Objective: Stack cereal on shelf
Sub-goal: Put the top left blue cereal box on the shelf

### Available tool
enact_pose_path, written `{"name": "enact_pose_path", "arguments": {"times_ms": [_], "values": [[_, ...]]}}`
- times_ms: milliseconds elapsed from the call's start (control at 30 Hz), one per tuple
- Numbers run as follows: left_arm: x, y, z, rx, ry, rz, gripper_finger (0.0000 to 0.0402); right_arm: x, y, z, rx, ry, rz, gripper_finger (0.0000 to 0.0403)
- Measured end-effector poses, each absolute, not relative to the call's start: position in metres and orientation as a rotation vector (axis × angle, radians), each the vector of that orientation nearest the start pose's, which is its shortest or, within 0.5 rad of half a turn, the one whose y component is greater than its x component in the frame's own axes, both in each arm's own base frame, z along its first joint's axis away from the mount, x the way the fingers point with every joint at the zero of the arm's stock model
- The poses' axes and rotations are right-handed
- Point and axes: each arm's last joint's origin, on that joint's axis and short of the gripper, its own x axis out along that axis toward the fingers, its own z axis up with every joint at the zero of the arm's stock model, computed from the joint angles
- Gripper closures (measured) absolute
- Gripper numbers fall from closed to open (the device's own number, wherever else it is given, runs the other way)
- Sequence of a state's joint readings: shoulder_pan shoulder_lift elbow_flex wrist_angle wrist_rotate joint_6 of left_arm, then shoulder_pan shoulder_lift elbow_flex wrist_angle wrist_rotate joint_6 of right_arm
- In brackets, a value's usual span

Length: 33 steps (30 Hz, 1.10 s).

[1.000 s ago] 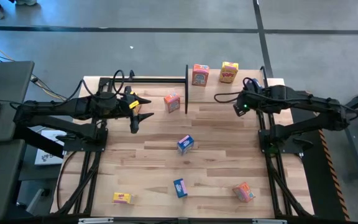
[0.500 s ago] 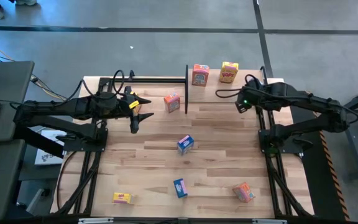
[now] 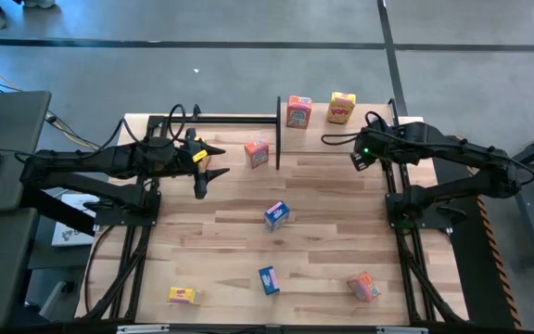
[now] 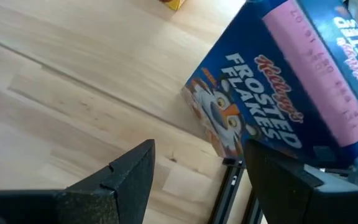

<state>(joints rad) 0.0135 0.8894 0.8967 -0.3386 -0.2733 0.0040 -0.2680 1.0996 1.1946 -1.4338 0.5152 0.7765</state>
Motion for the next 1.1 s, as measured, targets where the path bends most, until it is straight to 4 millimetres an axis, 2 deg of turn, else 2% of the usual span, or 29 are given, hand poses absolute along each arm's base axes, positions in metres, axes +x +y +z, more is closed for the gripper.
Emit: {"name": "enact_pose_path", "arguments": {"times_ms": [167, 367, 533, 833, 1100], "values": [[0.189, 0.010, 0.339, 0.047, 0.330, 0.284, 0.0158, 0.152, -0.052, 0.329, 0.456, 1.024, -1.114, 0.0164], [0.189, 0.010, 0.339, 0.047, 0.330, 0.284, 0.0158, 0.154, -0.041, 0.305, 0.428, 1.071, -1.123, 0.0164], [0.189, 0.010, 0.339, 0.047, 0.330, 0.284, 0.0158, 0.155, -0.036, 0.293, 0.414, 1.059, -1.143, 0.0164], [0.189, 0.010, 0.339, 0.047, 0.330, 0.284, 0.0158, 0.157, -0.041, 0.283, 0.369, 1.017, -1.198, 0.0164], [0.189, 0.010, 0.339, 0.047, 0.330, 0.284, 0.0158, 0.154, -0.050, 0.283, 0.356, 1.012, -1.255, 0.0164]]}}
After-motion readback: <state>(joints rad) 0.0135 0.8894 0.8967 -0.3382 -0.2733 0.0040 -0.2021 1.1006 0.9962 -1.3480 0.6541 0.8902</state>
